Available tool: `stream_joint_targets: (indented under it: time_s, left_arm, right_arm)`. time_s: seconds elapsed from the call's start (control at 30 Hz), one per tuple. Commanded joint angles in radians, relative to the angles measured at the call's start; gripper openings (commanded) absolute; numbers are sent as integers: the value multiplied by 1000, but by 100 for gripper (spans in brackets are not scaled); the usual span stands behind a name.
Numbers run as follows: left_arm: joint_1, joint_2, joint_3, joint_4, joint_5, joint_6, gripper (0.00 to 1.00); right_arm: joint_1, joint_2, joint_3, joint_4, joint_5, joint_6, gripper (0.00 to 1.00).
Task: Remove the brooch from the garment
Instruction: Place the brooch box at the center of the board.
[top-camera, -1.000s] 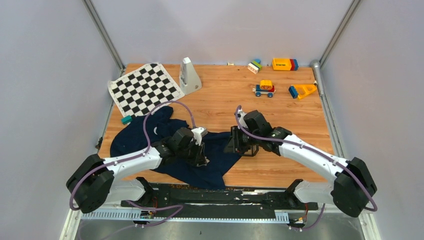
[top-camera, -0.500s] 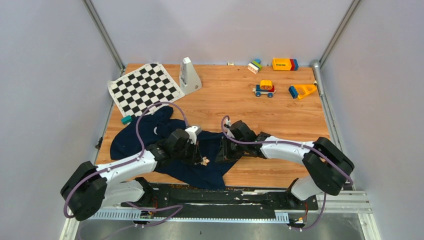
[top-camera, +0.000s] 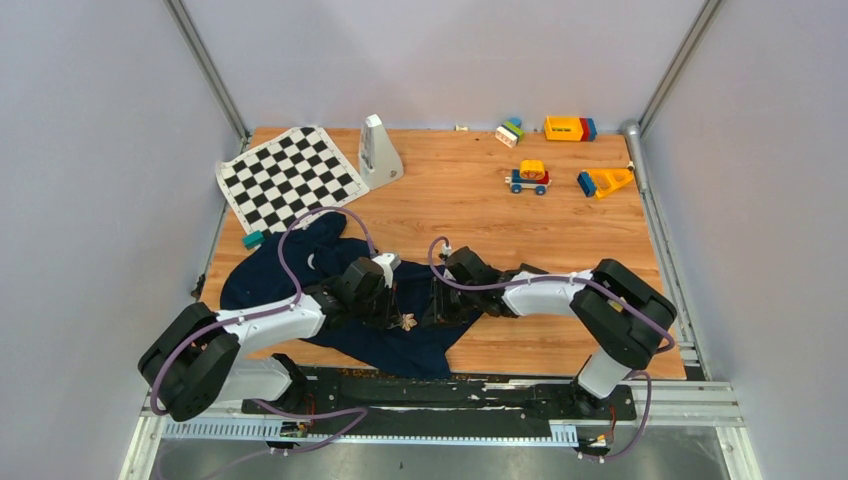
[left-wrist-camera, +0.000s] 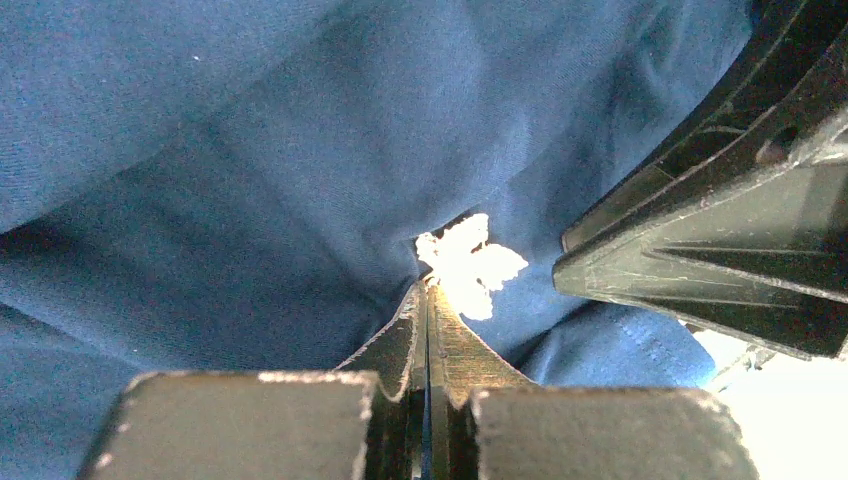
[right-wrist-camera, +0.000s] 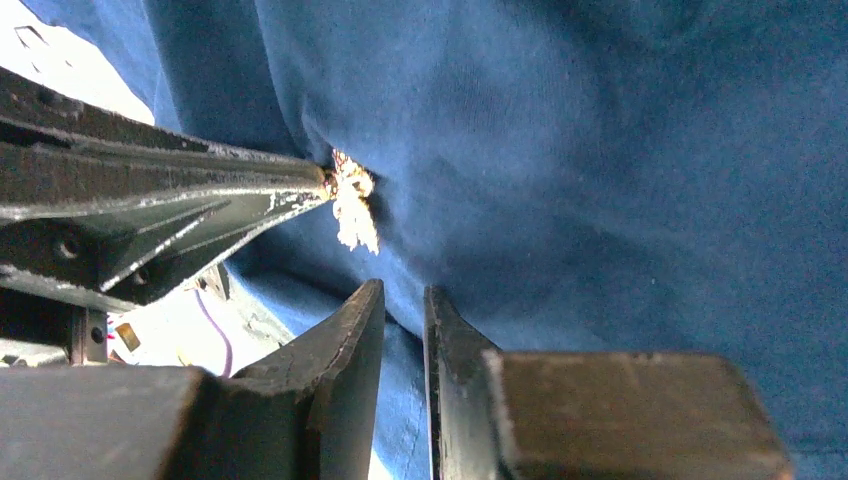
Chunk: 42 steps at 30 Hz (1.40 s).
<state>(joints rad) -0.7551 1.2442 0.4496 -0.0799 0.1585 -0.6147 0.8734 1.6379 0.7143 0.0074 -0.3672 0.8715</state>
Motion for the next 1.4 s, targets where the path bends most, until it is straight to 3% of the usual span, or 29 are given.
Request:
stream_joint_targets:
  time_s: [0.0, 0.47, 0.63, 0.7, 0.97, 1.13, 1.37]
  left_arm:
    - [6, -5, 3, -2, -54, -3, 0]
    - [6, 39, 3, 20, -43, 9, 0]
    - [6, 17, 1, 19, -34, 11, 0]
    - [6, -10, -1, 9, -40, 15, 1]
    - [7, -232, 5, -71, -91, 103, 38]
    - [7, -412, -17, -86, -94, 159, 44]
    - [5, -508, -20, -122, -101, 142, 46]
  right_arm:
    - [4, 35, 51, 65, 25, 21, 23]
    - [8, 119, 74, 169, -71, 55, 25]
    - [9, 121, 74, 172, -85, 63, 2]
    - [9, 108, 70, 166, -88, 67, 0]
    - [-3, 24, 110, 25, -94, 67, 0]
    - [-15, -46, 131, -59, -82, 60, 0]
    - [-57, -128, 115, -89, -128, 60, 0]
